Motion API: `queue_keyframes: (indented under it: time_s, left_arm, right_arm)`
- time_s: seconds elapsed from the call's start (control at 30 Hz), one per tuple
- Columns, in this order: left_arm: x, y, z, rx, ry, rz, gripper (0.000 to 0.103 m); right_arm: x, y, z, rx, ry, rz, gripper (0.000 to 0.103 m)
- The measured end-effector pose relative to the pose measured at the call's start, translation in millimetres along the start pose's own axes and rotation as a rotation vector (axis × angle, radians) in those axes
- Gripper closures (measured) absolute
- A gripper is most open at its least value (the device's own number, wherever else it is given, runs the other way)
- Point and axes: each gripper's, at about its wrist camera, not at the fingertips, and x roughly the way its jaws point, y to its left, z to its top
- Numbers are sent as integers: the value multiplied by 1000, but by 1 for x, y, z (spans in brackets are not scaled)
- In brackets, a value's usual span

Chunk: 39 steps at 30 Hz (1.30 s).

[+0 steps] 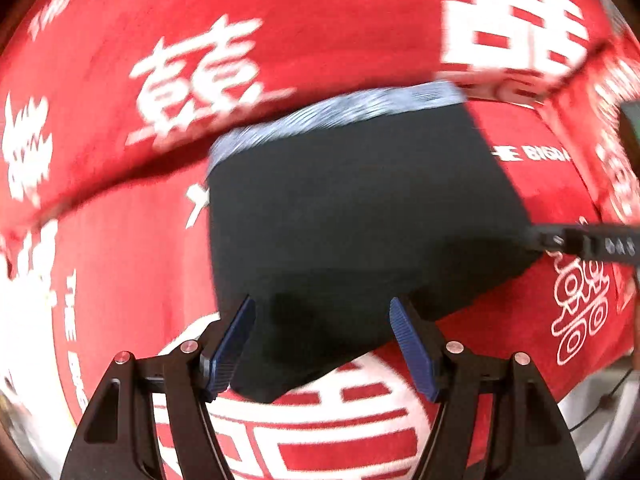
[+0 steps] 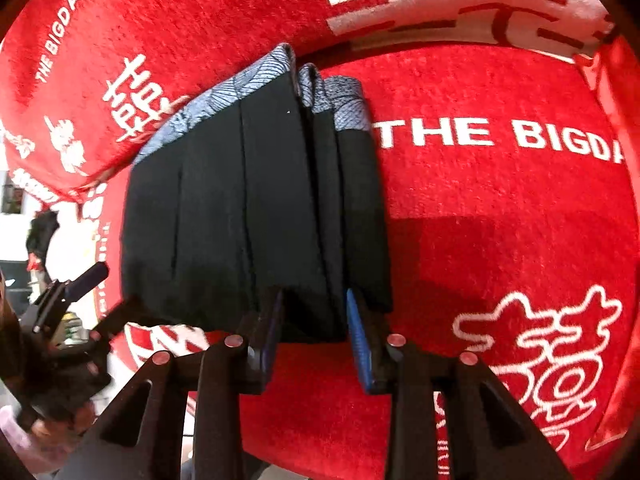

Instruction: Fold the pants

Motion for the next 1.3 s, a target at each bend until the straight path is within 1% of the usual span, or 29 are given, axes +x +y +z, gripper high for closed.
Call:
queue_keyframes:
  time_s: [0.07, 0.17, 0.27, 0.37, 0.47, 0.57, 0.6, 0.63, 0.67, 0.7, 0.73, 0.83, 0.97, 1.0, 1.13, 1.23, 1.3]
  left_arm:
    - [2, 13, -3, -34, 26, 2, 32]
    - [4, 30, -6, -68, 52, -1, 32]
    - [3, 43, -8, -87, 68, -4, 32]
    - [3, 57, -10, -105, 79, -29, 32]
    - [-2, 71, -10, -107, 78, -59, 32]
    - [-6, 81, -10, -90, 72, -62, 32]
    - [-6, 85, -11, -87, 73, -64, 29]
    - [-6, 87, -11, -85, 77, -63, 12]
    - [-6, 91, -11, -88, 75, -59, 5]
    - [-8, 94, -12, -93, 66, -55, 3]
    - [-9, 97, -13, -93, 58, -55, 3]
    - [-7, 102, -14, -95, 73, -59, 3]
    - [0, 103, -17, -96, 105, -57, 3]
    - [2, 102, -17, -96, 109, -54, 3]
    - [5, 99, -16, -111, 118, -49, 3]
    - [7, 94, -14, -120, 122, -43, 3]
    - [8, 92, -13, -122, 123, -31, 3]
  right_arm:
    - [-2, 7, -5, 2, -5, -57, 64]
    - [-10, 4, -13, 28, -2, -96, 64]
    - [-8, 7, -25, 51, 31, -139, 64]
    - [-5, 12, -38, 73, 69, -204, 64]
    - [-5, 19, -52, 114, 75, -200, 64]
    - [-5, 33, -63, 141, 69, -198, 64]
    - [-5, 41, -66, 146, 63, -192, 60]
    - [-5, 46, -68, 147, 60, -187, 53]
    - [-5, 54, -70, 147, 56, -179, 49]
    - [-5, 61, -71, 142, 50, -173, 46]
    - [-5, 66, -72, 135, 45, -169, 46]
    - [-1, 86, -73, 101, 35, -152, 44]
    - [3, 101, -73, 83, 39, -114, 28]
    - [2, 104, -74, 77, 34, -104, 21]
    - [-1, 107, -74, 25, 22, -107, 20]
    - [-5, 102, -71, 3, 14, -104, 19]
    - [-7, 96, -67, 0, 4, -93, 17]
